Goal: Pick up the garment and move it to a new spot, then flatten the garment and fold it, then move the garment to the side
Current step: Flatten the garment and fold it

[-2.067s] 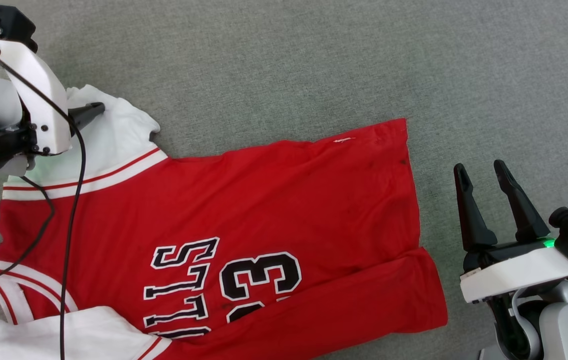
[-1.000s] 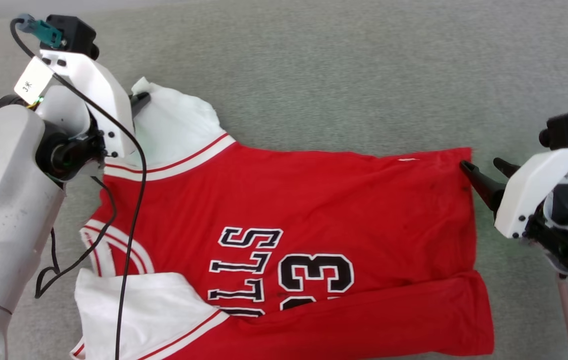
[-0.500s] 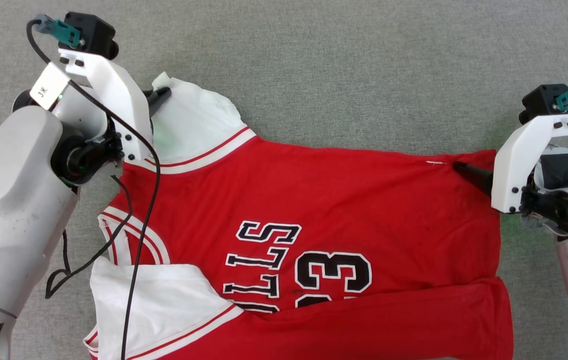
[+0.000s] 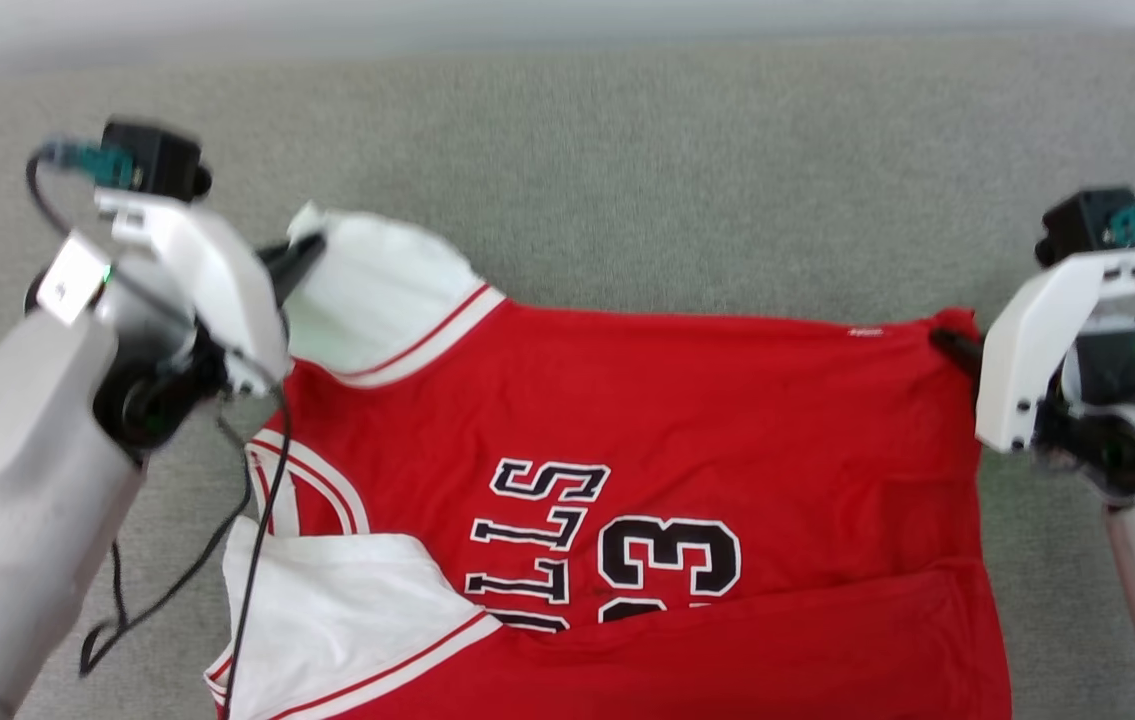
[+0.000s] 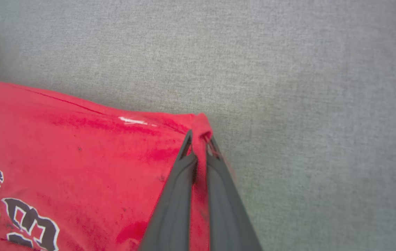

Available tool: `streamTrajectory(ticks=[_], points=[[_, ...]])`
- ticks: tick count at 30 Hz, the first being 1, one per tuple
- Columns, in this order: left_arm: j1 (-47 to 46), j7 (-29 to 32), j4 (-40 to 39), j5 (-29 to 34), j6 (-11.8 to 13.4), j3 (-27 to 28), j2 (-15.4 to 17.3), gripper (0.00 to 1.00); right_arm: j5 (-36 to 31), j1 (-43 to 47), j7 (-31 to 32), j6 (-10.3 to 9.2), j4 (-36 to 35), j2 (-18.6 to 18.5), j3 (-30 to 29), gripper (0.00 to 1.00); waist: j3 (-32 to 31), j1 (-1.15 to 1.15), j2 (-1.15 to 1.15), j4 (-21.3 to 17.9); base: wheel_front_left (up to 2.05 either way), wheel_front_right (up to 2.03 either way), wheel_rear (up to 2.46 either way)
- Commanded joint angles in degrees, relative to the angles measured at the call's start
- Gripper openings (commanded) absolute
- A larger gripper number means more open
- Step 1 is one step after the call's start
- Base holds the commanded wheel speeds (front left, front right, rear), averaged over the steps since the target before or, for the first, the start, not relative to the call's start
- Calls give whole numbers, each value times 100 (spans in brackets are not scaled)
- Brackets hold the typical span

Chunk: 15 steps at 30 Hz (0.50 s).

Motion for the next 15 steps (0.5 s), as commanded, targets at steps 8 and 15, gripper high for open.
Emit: streamTrajectory(ticks=[8,15], points=[[1549,-747,-704,-236,283,145,372,0,66,1279,-150,-2,-721,-40,-94,0,-777,0,0,96,0,0,0],[2833,-1114,-1551,-453,771,178,590,0,183,2251,-395,-2,-1025,89,-237,0,-1118,0,0,173,0,0,0]])
